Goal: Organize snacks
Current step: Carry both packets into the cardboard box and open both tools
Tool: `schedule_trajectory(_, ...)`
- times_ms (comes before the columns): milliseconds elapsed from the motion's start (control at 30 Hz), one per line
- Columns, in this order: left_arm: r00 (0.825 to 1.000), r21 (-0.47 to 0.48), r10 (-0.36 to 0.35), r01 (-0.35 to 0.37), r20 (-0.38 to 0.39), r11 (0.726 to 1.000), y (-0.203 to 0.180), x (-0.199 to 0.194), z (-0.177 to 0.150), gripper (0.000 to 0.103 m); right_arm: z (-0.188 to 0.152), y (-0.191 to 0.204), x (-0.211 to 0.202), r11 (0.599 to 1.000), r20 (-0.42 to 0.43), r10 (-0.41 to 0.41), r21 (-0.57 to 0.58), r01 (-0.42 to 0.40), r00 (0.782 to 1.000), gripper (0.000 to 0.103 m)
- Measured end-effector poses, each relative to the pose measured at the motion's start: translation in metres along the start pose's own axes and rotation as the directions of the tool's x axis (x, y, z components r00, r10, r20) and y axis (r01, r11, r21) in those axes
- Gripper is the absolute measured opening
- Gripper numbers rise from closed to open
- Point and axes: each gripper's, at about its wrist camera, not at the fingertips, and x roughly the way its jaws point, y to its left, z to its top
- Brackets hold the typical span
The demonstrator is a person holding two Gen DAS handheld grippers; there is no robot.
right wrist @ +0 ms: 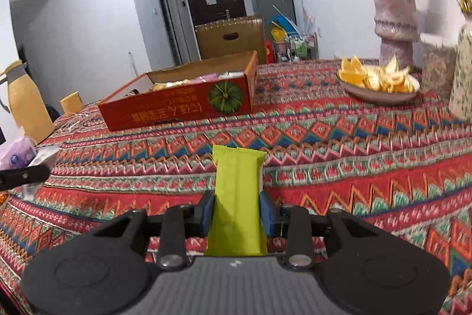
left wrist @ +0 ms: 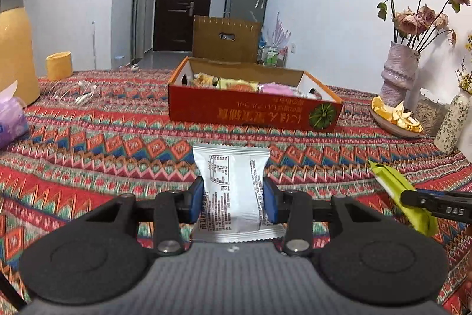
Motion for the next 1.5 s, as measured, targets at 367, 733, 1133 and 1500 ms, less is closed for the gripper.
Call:
schedule_trajectory(367, 0.995, 0.056, -0.027, 0.022, 0.093, 0.998, 0.027, 0.088, 0.134, 0.041, 0.141, 0.006, 0.043, 0.964, 0.105, 0.122, -0.25, -0.092, 0.987, 0.032)
schedule_trajectory(733, 0.995, 0.113, 0.096, -0.097, 0.012, 0.989, 0.017, 0.276, 0.193, 0.041, 0.232, 0.007, 0.261, 0.982, 0.032, -0.025, -0.187, 0.03, 0.999, 0.032)
schedule_trajectory(1133, 0.996, 0.076, 0.09, -0.09, 0.0, 0.993, 0.027, 0.302, 0.168, 0.082, 0.222, 0.015, 0.293, 0.978, -0.056, -0.032, -0.21, 0.02, 0.998, 0.068)
schedule_trajectory(1500, 0.992, 0.108, 0.126, -0.126, 0.012, 0.986, 0.026, 0.296, 0.175, 0.082, 0.222, 0.009, 0.295, 0.982, -0.045, 0.006, -0.188, -0.014, 0.999, 0.037)
